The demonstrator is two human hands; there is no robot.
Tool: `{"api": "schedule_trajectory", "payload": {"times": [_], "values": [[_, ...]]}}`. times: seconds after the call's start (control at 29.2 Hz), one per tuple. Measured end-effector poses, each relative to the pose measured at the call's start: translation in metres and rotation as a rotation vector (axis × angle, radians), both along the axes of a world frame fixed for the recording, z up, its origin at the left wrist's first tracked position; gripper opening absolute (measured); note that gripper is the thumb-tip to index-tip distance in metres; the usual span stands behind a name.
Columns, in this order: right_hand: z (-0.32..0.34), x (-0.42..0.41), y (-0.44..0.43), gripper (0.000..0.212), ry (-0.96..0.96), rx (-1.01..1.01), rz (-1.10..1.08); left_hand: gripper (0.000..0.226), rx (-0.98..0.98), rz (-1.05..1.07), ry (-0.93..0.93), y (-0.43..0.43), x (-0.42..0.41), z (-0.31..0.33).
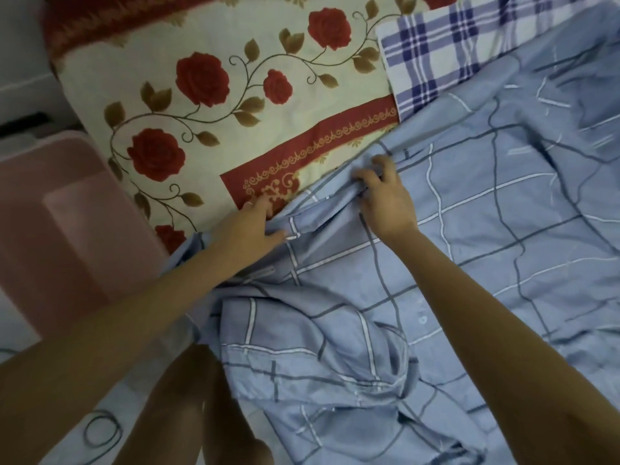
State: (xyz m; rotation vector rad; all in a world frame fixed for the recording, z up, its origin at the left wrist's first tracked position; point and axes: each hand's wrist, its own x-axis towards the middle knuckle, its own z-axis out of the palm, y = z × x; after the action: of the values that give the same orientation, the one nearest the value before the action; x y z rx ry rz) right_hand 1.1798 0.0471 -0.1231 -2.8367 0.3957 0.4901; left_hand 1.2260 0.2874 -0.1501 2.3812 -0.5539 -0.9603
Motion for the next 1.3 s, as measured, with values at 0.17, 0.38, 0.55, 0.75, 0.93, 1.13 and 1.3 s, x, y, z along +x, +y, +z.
{"api": "schedule_trajectory", "payload": {"times": [0.17,0.38,0.55,0.75,0.93,1.13,1.3], "values": [[0.002,0.020,0.002,0.031,0.225,0.013,0.023,0.038,0.001,0.072,0.038,0.026,0.011,0.004],[0.012,0.066,0.012,0.014,-0.054,0.208,-0.160,0.028,-0.223,0.334,0.063,0.064,0.047,0.008],[-0.008,0.134,0.034,0.020,-0.130,0.344,-0.160,0.024,-0.268,0.506,0.064,0.085,0.082,-0.007],[-0.032,0.183,0.058,0.024,-0.122,0.344,-0.192,0.009,-0.219,0.592,-0.151,0.099,0.125,-0.027],[-0.030,0.169,0.074,0.023,-0.212,0.304,-0.052,0.004,-0.226,0.435,-0.294,0.105,0.118,-0.035],[-0.036,0.163,0.052,0.021,-0.008,0.046,0.030,0.017,-0.179,0.432,-0.314,0.108,0.107,-0.032],[-0.025,0.170,0.036,0.031,-0.062,-0.100,-0.037,0.024,-0.065,0.369,-0.338,0.098,0.110,-0.026]]}}
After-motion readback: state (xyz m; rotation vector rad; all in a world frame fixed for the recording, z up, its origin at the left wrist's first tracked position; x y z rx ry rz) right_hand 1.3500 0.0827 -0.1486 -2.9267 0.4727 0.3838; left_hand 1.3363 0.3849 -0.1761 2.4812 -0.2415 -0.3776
